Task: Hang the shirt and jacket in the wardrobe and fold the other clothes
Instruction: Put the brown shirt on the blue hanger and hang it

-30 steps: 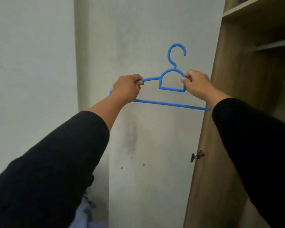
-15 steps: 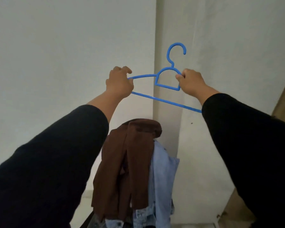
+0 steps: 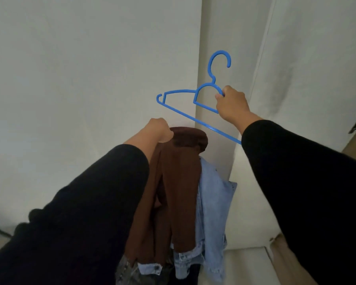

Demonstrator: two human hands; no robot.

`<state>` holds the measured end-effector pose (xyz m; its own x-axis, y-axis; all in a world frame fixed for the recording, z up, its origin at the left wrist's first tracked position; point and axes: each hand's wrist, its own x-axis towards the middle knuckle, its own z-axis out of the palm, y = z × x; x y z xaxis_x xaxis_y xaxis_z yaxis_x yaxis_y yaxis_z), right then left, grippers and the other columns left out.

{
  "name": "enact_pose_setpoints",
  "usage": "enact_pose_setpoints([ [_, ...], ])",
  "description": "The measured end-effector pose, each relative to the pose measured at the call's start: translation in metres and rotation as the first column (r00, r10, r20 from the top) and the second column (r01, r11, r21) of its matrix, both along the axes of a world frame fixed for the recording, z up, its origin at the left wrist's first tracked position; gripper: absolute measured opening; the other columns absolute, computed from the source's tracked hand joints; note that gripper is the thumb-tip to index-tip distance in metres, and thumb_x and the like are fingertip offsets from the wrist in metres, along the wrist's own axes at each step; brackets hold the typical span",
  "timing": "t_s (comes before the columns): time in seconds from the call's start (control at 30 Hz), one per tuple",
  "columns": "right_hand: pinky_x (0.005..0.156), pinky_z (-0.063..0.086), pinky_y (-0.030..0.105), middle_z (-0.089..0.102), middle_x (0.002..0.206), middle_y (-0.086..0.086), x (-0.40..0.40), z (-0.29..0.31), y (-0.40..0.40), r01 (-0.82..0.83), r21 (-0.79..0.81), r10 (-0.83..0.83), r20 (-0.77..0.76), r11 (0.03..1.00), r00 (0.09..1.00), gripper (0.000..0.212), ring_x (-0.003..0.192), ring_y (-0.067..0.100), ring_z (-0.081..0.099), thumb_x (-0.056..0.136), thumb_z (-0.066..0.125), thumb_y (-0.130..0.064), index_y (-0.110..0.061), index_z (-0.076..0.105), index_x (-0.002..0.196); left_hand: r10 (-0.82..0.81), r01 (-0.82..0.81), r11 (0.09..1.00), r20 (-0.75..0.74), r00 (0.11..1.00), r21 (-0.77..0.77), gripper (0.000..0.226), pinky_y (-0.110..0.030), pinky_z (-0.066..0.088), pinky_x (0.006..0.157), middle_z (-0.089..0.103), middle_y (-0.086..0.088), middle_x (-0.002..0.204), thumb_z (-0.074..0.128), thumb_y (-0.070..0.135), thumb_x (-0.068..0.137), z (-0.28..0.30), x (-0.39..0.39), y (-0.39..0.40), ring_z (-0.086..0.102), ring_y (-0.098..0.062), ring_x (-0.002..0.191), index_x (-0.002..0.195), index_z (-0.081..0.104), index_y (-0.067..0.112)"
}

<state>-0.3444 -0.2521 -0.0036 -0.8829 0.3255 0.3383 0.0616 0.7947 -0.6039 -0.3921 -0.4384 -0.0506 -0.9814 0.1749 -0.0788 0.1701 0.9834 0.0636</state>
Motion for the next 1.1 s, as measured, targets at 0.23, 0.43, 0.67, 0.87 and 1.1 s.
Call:
enact_pose_setpoints([
  [0.23, 0.069, 0.041, 0.030, 0.049, 0.091, 0.007, -0.023, -0.037, 0.016, 0.118, 0.033, -0.119, 0.026, 0.992, 0.993, 0.014, 0.079, 0.020, 0.050, 0.101, 0.036, -0.027, -0.015, 0.041, 0.094, 0.115, -0.123, 0.980, 0.059, 0.992, 0.158, 0.056, -0.046, 0.039, 0.105, 0.043, -0.016, 0.136, 0.055, 0.030, 0.091, -0.060, -0.043, 0.036, 0.045, -0.033, 0.124, 0.139, 0.037, 0.009],
  [0.43, 0.069, 0.036, 0.029, 0.044, 0.078, 0.002, -0.023, -0.050, 0.021, 0.205, 0.076, -0.209, 0.051, 0.976, 0.977, 0.015, 0.078, 0.020, 0.047, 0.102, 0.036, -0.026, -0.014, 0.040, 0.095, 0.175, -0.181, 0.961, 0.048, 0.983, 0.207, 0.047, -0.045, 0.038, 0.106, 0.048, -0.016, 0.134, 0.054, 0.018, 0.093, -0.080, -0.067, 0.043, 0.048, -0.032, 0.122, 0.136, 0.038, 0.006],
  [0.67, 0.070, 0.039, 0.025, 0.049, 0.091, 0.006, -0.019, -0.049, -0.011, 0.219, 0.072, -0.220, 0.013, 0.973, 0.975, 0.030, 0.081, 0.017, 0.050, 0.102, 0.036, -0.027, -0.004, 0.049, 0.117, 0.028, -0.001, 0.942, -0.076, 0.997, 0.336, 0.033, -0.043, 0.041, 0.096, 0.054, -0.015, 0.119, 0.036, 0.027, 0.097, -0.069, -0.065, -0.001, 0.052, -0.032, 0.109, 0.114, 0.057, 0.008],
  [0.87, 0.068, 0.038, 0.030, 0.049, 0.090, 0.006, 0.003, -0.040, -0.054, 0.282, 0.081, -0.280, -0.027, 0.956, 0.960, 0.029, 0.080, 0.021, 0.051, 0.102, 0.034, -0.027, -0.006, 0.048, 0.118, 0.033, 0.042, 0.726, -0.095, 0.995, 0.686, 0.029, -0.037, 0.038, 0.090, 0.057, -0.025, 0.112, 0.025, 0.008, 0.096, -0.044, -0.028, -0.052, 0.052, -0.038, 0.106, 0.089, 0.052, 0.002],
  [1.1, 0.066, 0.037, 0.030, 0.050, 0.089, 0.006, 0.042, -0.042, -0.106, 0.333, 0.074, -0.327, -0.077, 0.940, 0.942, 0.028, 0.078, 0.022, 0.051, 0.103, 0.034, -0.024, -0.007, 0.047, 0.119, -0.147, 0.102, 0.867, 0.055, 0.988, 0.488, 0.033, -0.034, 0.037, 0.094, 0.054, -0.019, 0.126, 0.030, 0.011, 0.097, -0.068, 0.015, -0.126, 0.050, -0.035, 0.114, 0.113, 0.057, 0.000],
])
